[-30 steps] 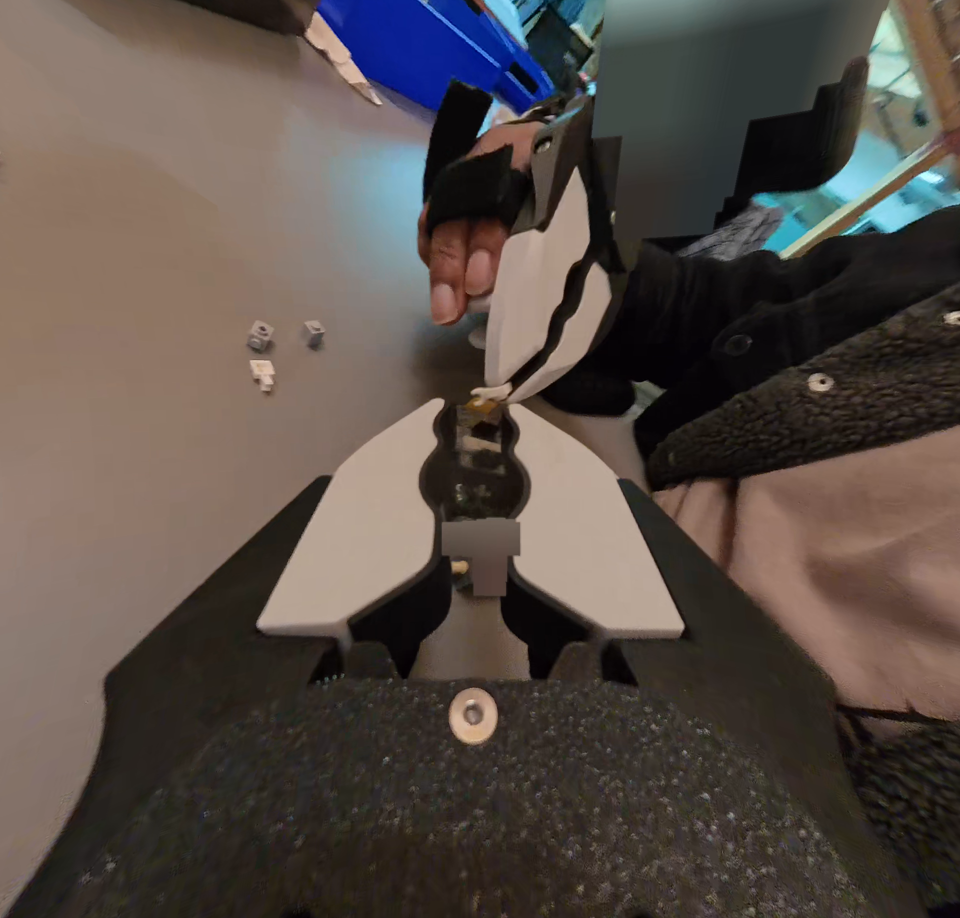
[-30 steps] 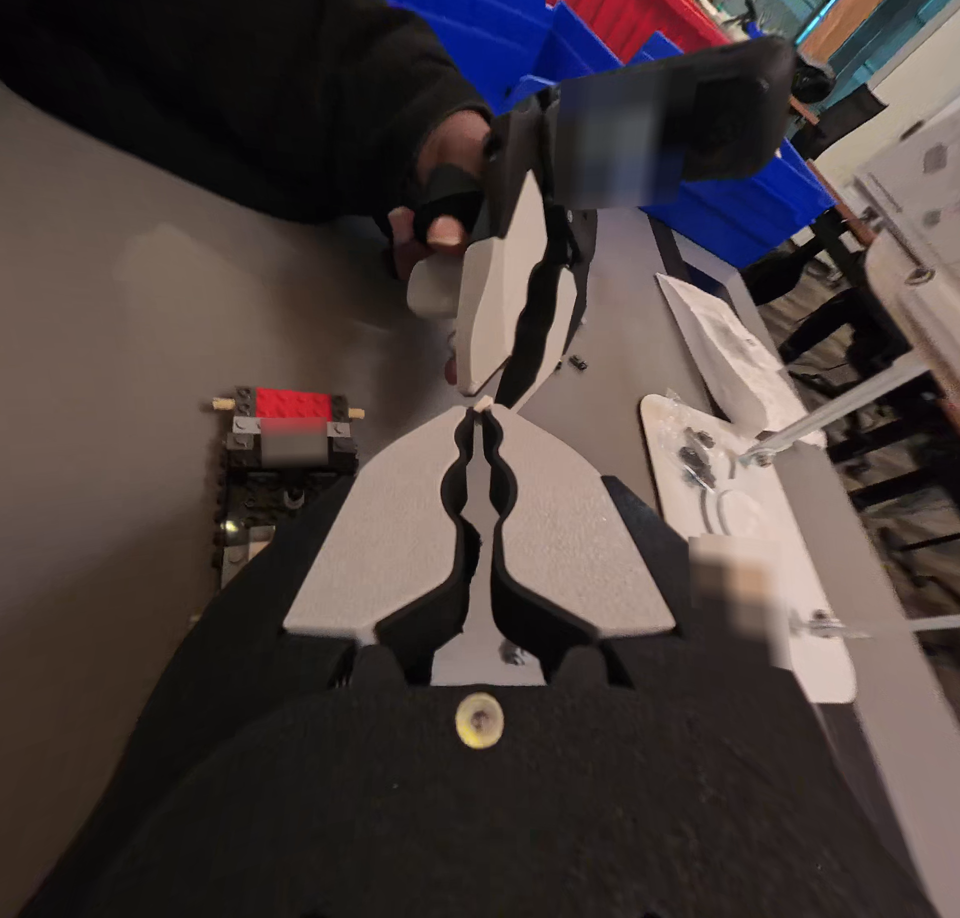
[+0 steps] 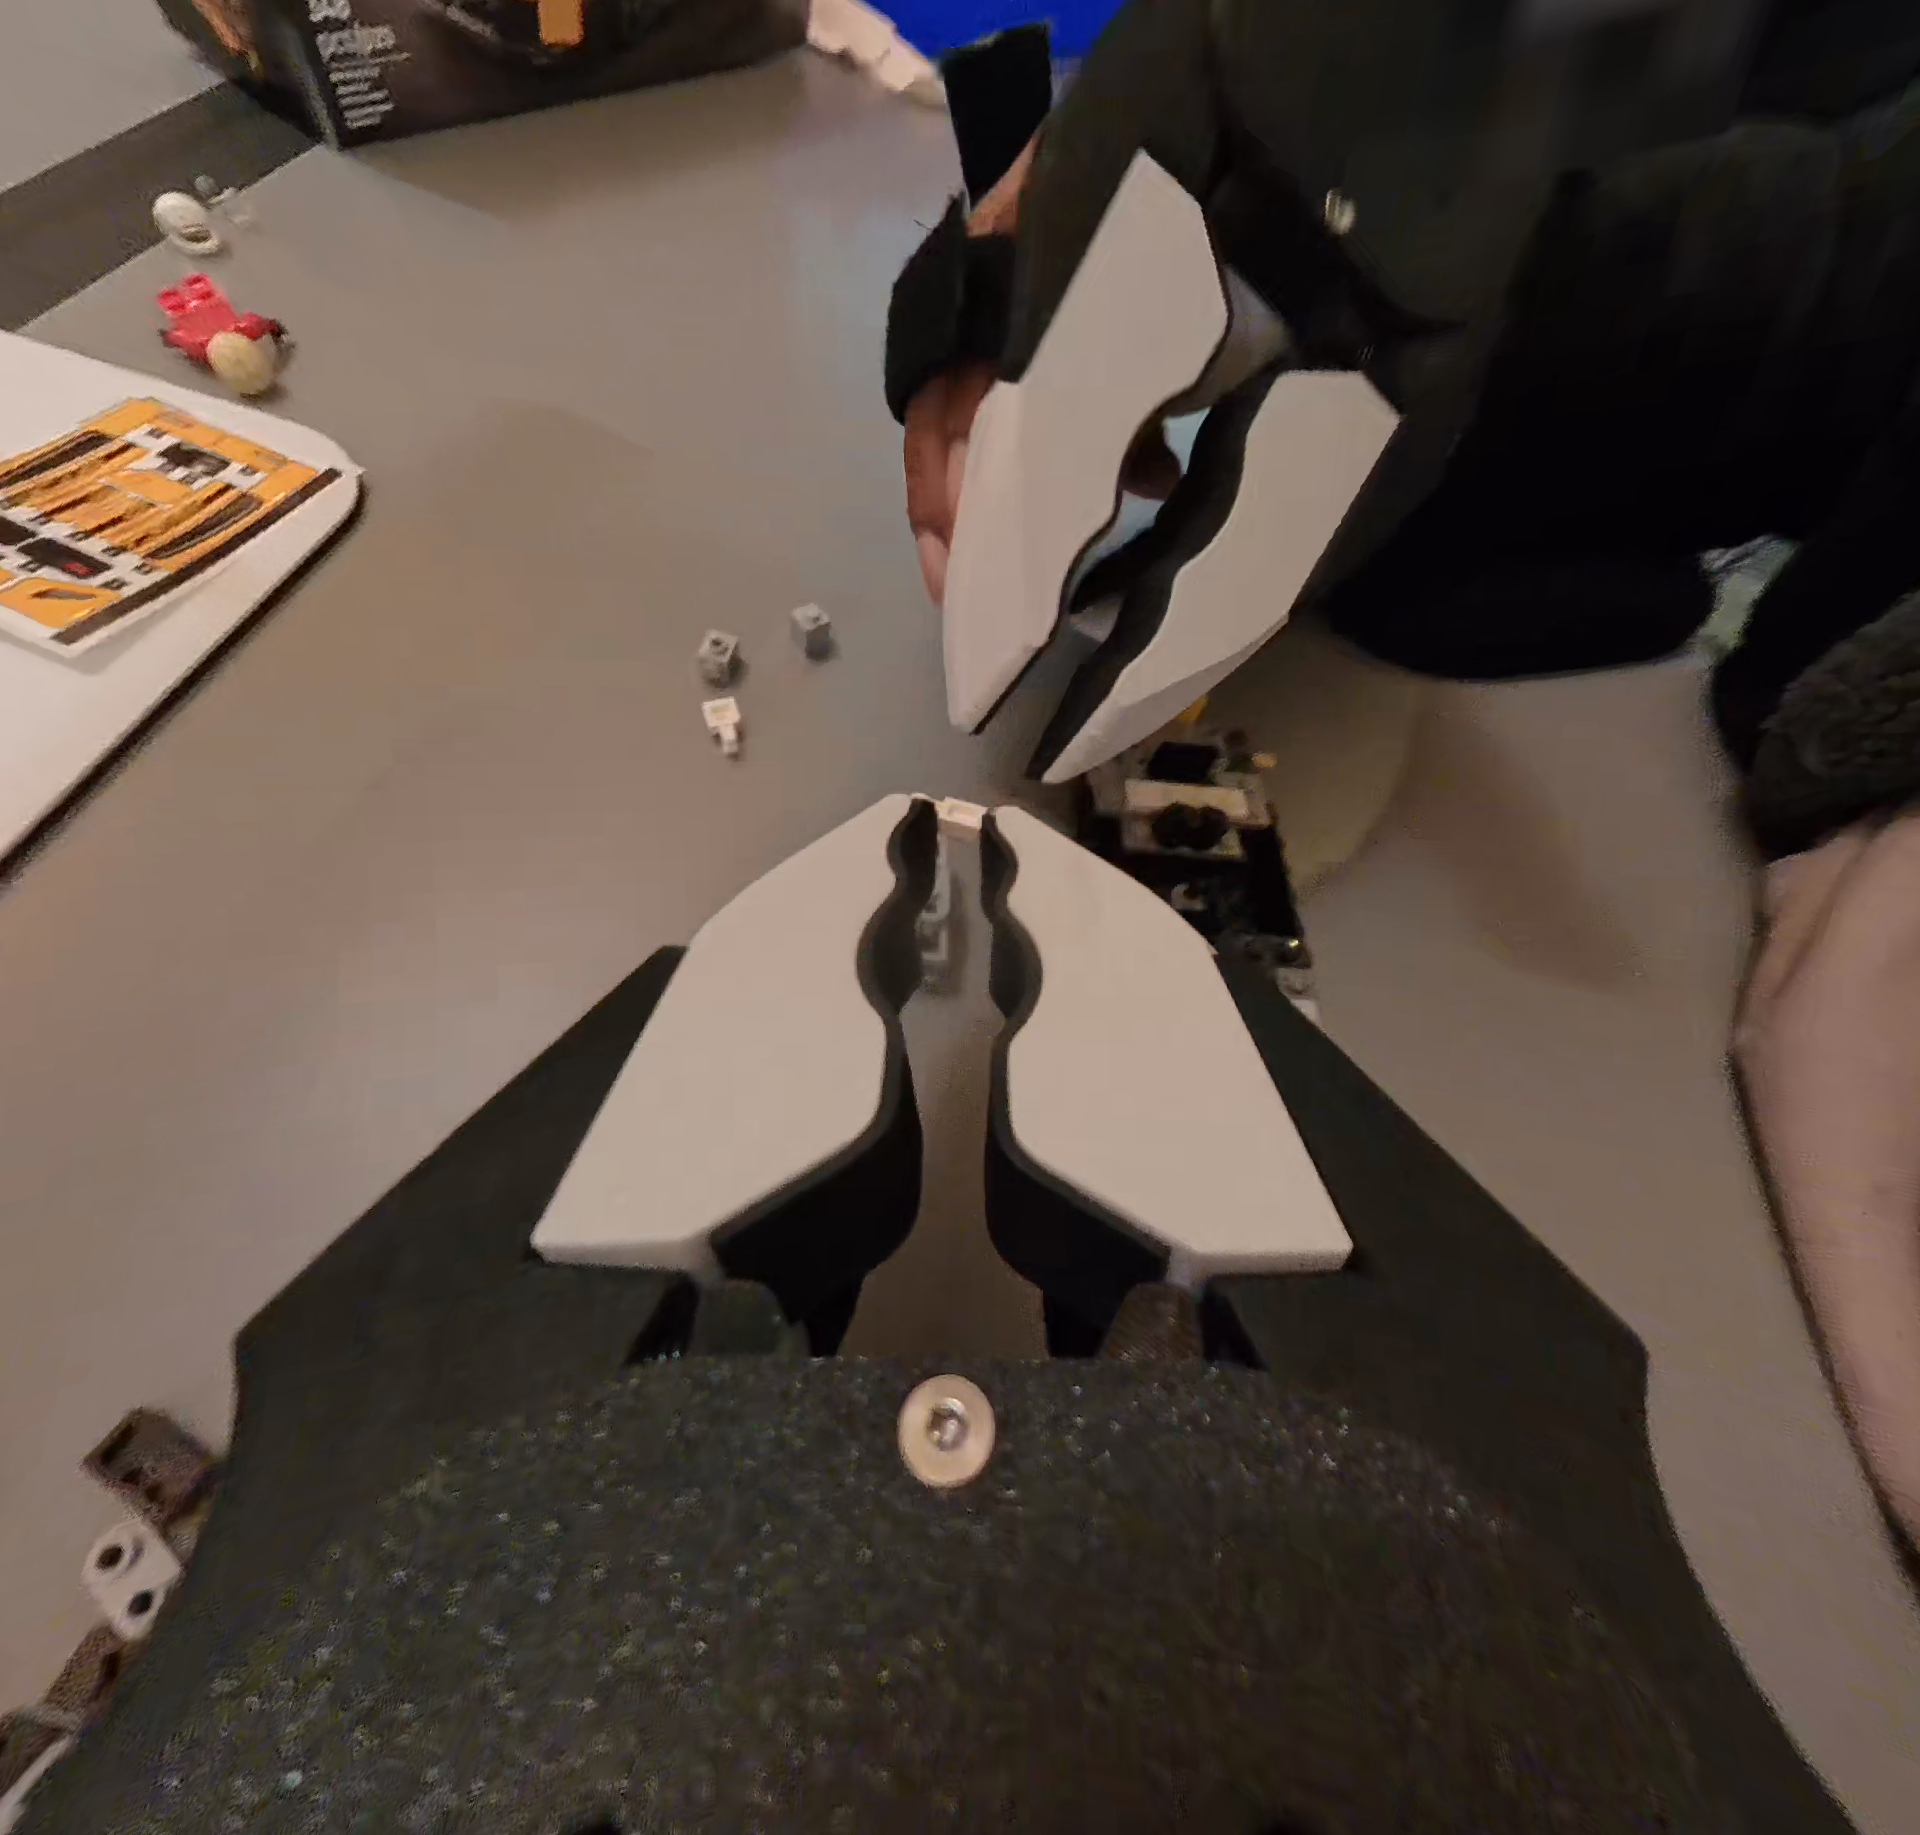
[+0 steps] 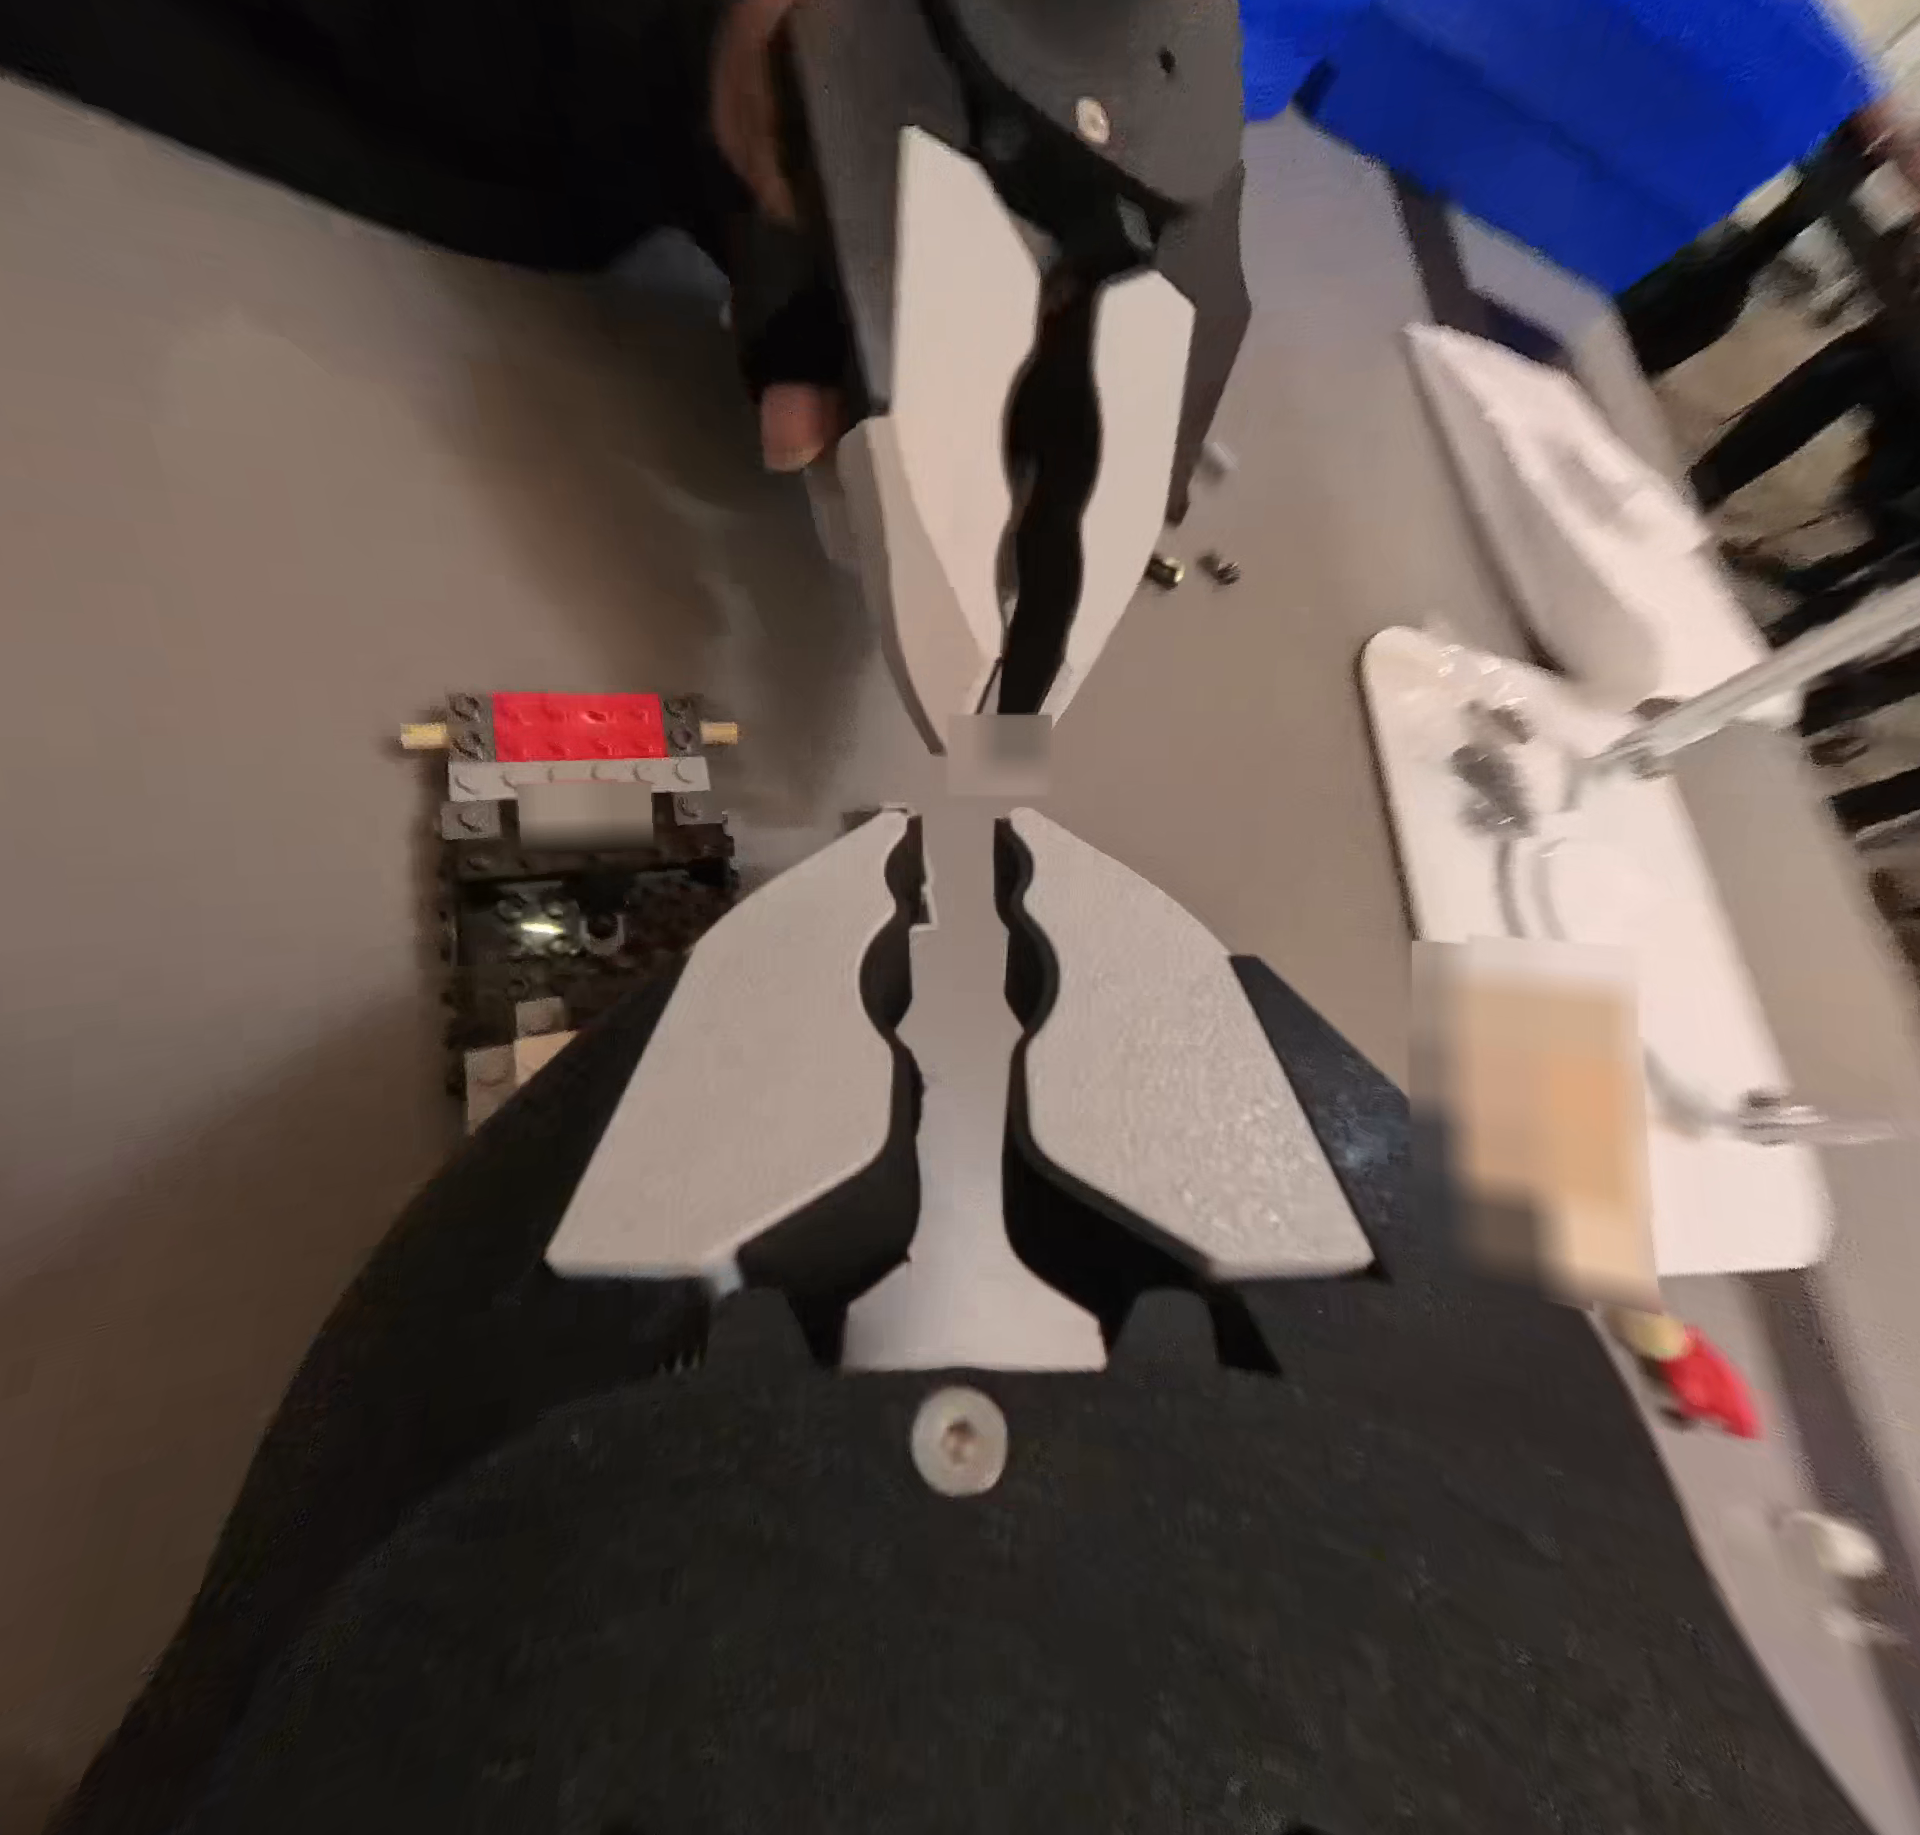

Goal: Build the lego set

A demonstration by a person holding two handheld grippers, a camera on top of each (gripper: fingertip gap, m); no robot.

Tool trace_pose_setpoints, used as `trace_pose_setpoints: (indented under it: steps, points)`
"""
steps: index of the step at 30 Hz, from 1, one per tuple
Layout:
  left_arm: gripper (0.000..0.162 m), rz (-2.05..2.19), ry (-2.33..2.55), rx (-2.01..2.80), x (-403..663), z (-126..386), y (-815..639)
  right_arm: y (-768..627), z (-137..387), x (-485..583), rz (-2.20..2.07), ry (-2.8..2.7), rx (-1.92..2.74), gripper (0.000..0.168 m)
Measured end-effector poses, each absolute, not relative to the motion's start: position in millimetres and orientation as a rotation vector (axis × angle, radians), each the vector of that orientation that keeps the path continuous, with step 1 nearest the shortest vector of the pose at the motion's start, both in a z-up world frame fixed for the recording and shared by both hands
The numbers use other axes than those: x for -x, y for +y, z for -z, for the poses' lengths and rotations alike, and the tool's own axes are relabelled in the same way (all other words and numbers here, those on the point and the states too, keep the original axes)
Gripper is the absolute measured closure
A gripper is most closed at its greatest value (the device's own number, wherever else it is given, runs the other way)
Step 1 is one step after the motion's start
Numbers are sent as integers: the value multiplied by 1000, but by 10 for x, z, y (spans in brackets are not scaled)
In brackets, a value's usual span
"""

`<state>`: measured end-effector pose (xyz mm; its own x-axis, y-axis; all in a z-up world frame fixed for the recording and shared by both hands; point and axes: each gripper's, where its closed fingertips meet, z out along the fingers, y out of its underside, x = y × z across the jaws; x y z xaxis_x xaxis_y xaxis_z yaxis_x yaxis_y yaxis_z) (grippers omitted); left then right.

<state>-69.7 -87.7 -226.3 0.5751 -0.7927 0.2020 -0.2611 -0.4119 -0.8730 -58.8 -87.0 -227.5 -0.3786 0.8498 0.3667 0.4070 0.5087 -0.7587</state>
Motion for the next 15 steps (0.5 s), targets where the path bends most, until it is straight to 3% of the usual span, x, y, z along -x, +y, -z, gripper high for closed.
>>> trace_pose_setpoints:
  steps: [1, 5, 7, 11, 15]
  points:
    - [154, 740, 853, 1961, 703, 2301, -879, -868, 2310, 600, -771, -1986, 1089, 154]
    - [154, 643, 893, 1927, 682, 2326, -906, -905, 2418, 645, -895, -2014, 1253, 139]
    - [154, 619, 910, 1894, 670, 2301, -908, -910, 2414, 676, -923, -2013, 1265, 139]
    - [154, 608, 926, 1877, 672, 2304, -913, -908, 2398, 705, -928, -2016, 1240, 157]
    - [154, 598, 941, 1874, 679, 2309, -920, -931, 2401, 698, -932, -2034, 1231, 161]
